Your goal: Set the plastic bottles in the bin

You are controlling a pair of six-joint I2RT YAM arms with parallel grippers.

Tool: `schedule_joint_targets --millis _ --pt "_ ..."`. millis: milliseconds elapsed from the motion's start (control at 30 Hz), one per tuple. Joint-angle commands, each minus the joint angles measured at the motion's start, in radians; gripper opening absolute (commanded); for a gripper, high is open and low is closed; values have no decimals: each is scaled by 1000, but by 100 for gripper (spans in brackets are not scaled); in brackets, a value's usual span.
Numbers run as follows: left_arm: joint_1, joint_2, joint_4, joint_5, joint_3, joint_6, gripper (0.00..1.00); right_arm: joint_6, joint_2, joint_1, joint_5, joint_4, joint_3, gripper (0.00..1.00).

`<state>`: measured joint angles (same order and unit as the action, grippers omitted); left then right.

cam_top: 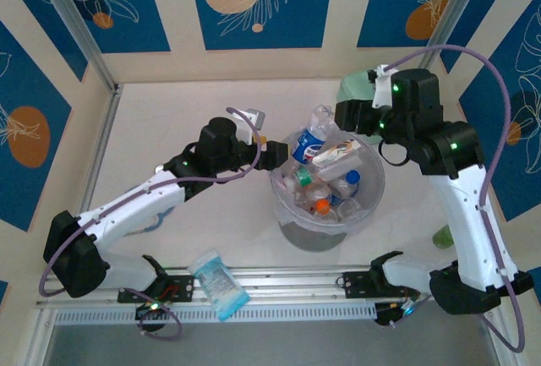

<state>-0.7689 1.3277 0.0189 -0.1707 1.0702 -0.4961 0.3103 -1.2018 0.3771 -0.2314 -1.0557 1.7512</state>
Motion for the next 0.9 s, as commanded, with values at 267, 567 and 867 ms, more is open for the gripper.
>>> schedule_joint_targets --millis 267,567,867 --pt "-19 7 51 36 15 25 90 -50 -128 57 -23 17 -31 26" --pt "-42 48 104 77 76 27 86 50 -21 77 -19 23 -300 9" --pt "-68 76 166 117 146 60 79 92 6 49 22 58 -369 9"
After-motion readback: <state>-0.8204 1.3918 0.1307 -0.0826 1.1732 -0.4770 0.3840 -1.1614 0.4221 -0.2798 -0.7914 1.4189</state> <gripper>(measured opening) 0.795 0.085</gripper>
